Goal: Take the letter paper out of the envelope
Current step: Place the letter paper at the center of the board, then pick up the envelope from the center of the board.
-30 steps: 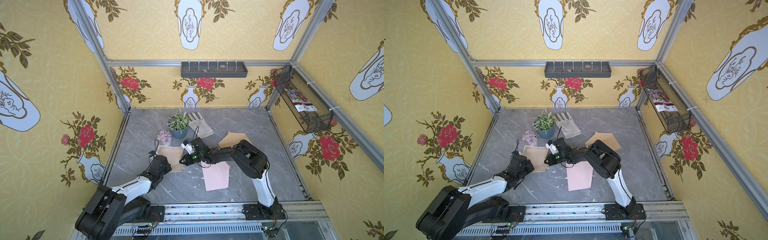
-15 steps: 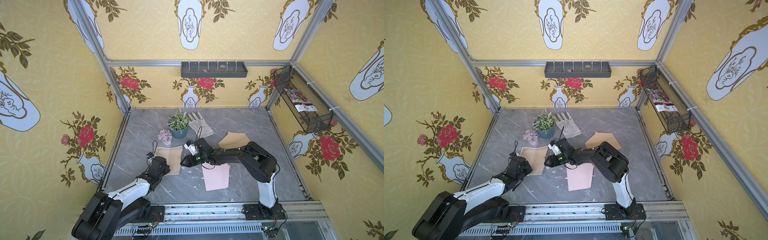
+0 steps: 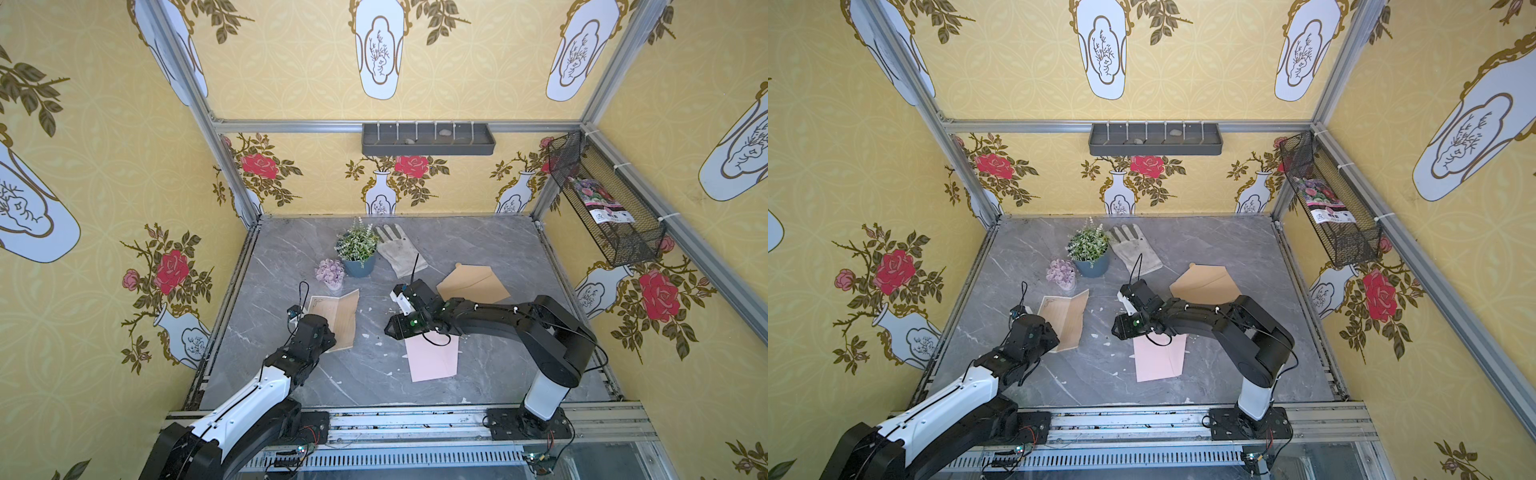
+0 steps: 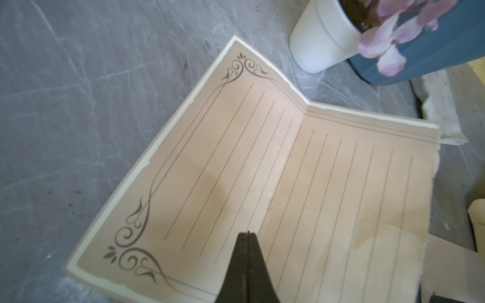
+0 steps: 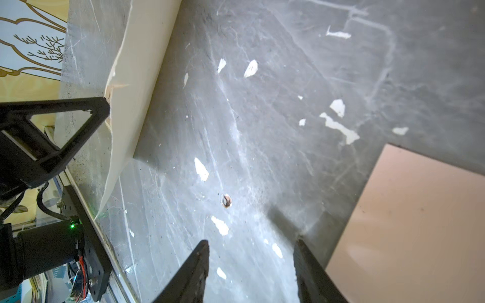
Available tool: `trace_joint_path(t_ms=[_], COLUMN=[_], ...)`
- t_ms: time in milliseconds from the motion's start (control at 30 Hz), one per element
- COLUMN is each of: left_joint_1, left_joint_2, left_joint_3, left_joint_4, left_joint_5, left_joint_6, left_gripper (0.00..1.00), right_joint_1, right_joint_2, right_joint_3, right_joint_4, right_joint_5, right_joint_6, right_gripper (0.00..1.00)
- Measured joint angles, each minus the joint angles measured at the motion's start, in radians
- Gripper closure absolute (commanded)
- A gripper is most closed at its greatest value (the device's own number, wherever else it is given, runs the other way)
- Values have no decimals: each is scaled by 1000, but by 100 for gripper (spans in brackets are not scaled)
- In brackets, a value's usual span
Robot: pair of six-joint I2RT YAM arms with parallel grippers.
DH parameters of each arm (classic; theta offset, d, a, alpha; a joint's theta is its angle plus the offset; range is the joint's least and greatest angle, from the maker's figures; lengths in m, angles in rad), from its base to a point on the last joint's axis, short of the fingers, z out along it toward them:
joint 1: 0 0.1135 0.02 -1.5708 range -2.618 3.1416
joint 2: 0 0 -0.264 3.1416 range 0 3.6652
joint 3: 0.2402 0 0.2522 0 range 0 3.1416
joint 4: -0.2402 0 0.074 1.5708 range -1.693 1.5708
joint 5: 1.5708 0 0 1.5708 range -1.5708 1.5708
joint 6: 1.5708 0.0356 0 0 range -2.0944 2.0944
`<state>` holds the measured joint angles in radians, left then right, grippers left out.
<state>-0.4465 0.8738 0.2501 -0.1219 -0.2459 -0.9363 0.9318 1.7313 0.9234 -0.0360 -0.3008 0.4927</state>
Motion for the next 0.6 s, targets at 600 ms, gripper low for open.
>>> trace_joint_path(t_ms=[600], left_joint_1=[-471], left_joint_2=[262], left_joint_3=[254], left_joint_4=[-85], left_joint_5=[-249], left_joint_6=[61], left_gripper=[90], right_joint_1=[-33], right_joint_2=[-518], right_joint_3=[-257], right_joint_4=[-252], right_joint_5=[269], right_joint_6=[73], right_gripper=[39])
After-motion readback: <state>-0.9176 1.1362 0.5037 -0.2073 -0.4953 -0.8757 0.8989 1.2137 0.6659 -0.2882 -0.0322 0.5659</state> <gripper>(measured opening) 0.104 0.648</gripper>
